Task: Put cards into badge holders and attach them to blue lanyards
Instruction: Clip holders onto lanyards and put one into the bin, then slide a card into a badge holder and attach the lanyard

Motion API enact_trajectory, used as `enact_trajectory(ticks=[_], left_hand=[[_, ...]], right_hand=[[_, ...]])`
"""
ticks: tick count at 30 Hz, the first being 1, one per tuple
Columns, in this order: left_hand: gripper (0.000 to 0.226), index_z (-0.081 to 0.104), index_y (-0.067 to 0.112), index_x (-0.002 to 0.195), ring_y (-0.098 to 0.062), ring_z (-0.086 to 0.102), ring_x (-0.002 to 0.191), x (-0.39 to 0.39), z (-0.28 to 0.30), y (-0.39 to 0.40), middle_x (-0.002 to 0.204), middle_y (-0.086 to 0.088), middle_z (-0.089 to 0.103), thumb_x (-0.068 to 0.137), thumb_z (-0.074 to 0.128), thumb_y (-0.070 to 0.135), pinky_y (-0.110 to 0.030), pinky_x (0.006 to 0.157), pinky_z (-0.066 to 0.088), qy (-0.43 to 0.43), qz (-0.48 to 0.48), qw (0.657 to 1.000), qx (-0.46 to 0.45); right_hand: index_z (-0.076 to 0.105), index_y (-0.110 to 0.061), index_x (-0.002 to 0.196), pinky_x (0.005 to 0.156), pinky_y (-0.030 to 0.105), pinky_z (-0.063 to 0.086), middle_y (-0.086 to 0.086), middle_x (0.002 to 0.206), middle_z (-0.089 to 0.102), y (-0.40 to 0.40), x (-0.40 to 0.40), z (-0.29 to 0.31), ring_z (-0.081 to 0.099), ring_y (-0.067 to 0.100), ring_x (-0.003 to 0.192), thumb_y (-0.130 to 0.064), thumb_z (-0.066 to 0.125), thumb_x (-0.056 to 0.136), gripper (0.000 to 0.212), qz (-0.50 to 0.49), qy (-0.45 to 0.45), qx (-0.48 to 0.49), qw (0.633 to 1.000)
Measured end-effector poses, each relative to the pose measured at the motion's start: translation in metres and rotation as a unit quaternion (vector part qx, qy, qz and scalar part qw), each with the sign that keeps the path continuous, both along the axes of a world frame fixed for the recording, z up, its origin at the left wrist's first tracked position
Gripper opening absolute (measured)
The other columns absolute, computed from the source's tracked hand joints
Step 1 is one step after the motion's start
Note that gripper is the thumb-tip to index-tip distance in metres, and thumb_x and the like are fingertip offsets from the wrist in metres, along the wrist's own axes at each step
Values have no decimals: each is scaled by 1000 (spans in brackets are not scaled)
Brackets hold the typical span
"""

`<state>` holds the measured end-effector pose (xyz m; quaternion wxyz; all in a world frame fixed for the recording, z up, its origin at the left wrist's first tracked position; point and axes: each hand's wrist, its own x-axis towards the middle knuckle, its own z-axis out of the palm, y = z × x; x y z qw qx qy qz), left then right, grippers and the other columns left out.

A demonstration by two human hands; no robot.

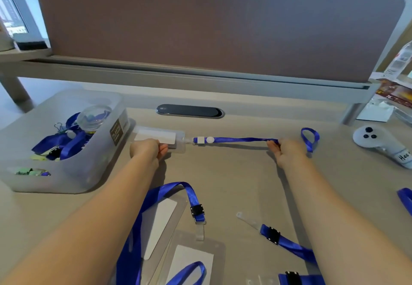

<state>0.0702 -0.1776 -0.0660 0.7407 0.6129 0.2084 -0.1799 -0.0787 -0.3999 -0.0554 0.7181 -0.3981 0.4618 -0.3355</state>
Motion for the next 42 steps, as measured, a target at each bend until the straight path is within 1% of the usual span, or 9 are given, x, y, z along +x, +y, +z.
enact_trajectory(ticks=[5, 10, 13, 16, 20, 25, 35, 38, 42], left_hand=[[29, 44, -6, 121, -18, 58, 63, 0, 1, 6, 74, -15, 55, 94, 34, -1, -19, 45, 54, 10, -11, 1000, -25], [31, 43, -4, 121, -19, 52, 67, -10, 14, 11, 77, -14, 52, 90, 41, -6, -36, 70, 52, -15, -70, 997, -25], [33, 42, 1, 121, -28, 57, 101, -16, 25, 21, 124, -21, 51, 88, 46, -4, -32, 85, 49, -26, -90, 995, -18], [50, 31, 4, 133, -32, 45, 123, -26, 31, 35, 138, -20, 39, 87, 51, 1, -38, 99, 44, -48, -132, 989, 41], [38, 44, -2, 124, -23, 51, 98, -52, 37, 60, 107, -10, 53, 89, 52, 10, -32, 88, 46, -146, -228, 946, 180], [29, 54, 2, 115, -22, 51, 102, -84, 37, 102, 111, -12, 57, 89, 52, 15, -32, 87, 41, -286, -326, 848, 305], [37, 60, 4, 95, -25, 58, 83, -123, 9, 151, 85, -8, 60, 80, 62, 38, -36, 77, 49, -308, -382, 741, 458], [35, 55, 11, 81, -26, 61, 81, -132, 4, 146, 83, -8, 64, 75, 64, 44, -36, 73, 51, -309, -384, 720, 489], [34, 58, 8, 82, -29, 65, 81, -135, 5, 140, 90, -13, 68, 73, 69, 39, -39, 76, 56, -301, -381, 732, 478]], right_hand=[[49, -7, 114, 27, 12, 30, 6, 64, 40, 0, 10, 3, 44, 3, 30, 3, 29, 94, 29, -39, 8, -78, 996], [34, -15, 63, 40, 16, 34, 5, 60, 32, 7, 6, 3, 42, 6, 28, 6, 30, 91, 36, -6, 63, -54, 997], [32, -14, 59, 43, 20, 31, 6, 58, 30, 24, 0, 1, 38, 10, 37, 6, 33, 90, 37, 48, 93, -51, 993], [36, -14, 59, 48, 25, 27, 7, 57, 33, 45, -8, 6, 30, 17, 47, 7, 36, 84, 33, 91, 131, -84, 984], [46, -15, 64, 53, 27, 37, 5, 62, 46, 77, -26, 21, 39, 17, 53, -4, 44, 89, 27, 160, 165, -134, 964], [59, -6, 98, 62, 22, 43, 10, 93, 57, 126, -50, 29, 50, 11, 64, -7, 46, 92, 14, 222, 162, -232, 933], [56, -5, 119, 92, 34, 48, 11, 121, 60, 208, -82, 13, 58, 21, 100, -12, 49, 92, 28, 314, 261, -334, 850], [59, -4, 114, 91, 35, 48, 16, 113, 62, 214, -89, 7, 58, 24, 104, -17, 51, 91, 27, 330, 330, -359, 808], [66, -4, 91, 62, 30, 36, 4, 69, 46, 216, -85, -8, 44, 15, 67, -28, 57, 86, 25, 358, 395, -359, 767]])
